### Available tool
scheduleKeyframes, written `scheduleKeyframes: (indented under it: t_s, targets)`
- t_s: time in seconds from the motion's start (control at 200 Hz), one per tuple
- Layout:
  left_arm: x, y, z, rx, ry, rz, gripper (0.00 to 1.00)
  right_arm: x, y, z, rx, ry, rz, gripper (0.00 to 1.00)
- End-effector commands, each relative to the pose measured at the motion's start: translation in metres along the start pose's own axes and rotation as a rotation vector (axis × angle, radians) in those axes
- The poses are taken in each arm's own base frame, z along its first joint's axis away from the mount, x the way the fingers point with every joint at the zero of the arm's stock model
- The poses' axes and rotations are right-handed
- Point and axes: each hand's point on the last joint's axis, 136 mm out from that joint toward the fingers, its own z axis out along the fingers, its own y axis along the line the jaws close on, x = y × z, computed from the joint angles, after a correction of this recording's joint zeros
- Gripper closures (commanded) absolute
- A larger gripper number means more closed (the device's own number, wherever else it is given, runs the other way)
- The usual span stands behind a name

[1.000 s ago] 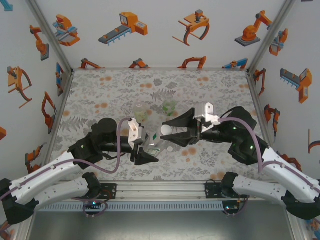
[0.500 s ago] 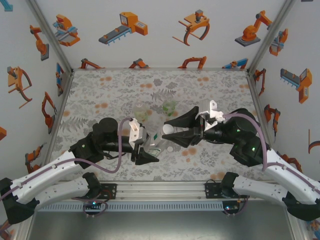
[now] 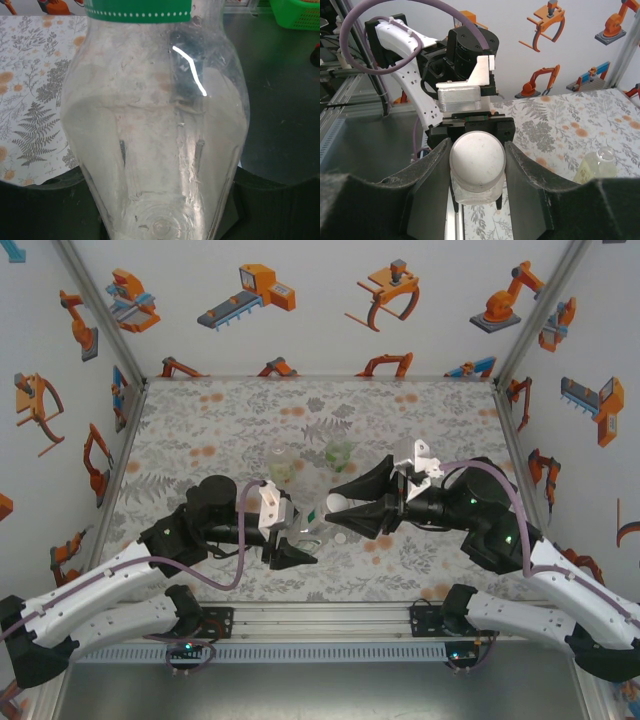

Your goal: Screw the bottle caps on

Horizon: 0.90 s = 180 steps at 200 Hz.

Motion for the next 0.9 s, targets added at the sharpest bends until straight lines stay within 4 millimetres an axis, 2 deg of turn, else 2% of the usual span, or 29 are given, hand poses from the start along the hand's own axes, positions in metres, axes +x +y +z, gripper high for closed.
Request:
scheduleKeyframes:
  t_s: [0.0,0.245,0.546,0.756,0.896]
  targets:
    - [-0.027,-0.003,-0.003,0.014,-0.076,0.084,1.00,0.002,0.005,-0.001,-0.022,0.014,0.023,0.78]
    - [-0.034,0.001,-0.001,0.004,-0.102,0.056,1.00,0.000,0.012,-0.003,-0.057,0.003,-0.025,0.78]
    - [-0.043,0.001,-0.001,0.005,-0.159,0.057,1.00,-0.003,0.011,-0.001,-0.056,-0.009,-0.055,0.79]
    - [-0.039,0.005,0.005,0.011,-0.144,0.023,1.00,-0.006,0.016,-0.001,-0.084,-0.005,-0.056,0.79]
    - [-0.043,0.006,0.004,0.003,-0.158,0.027,1.00,-0.002,0.012,-0.002,-0.059,0.020,-0.043,0.80]
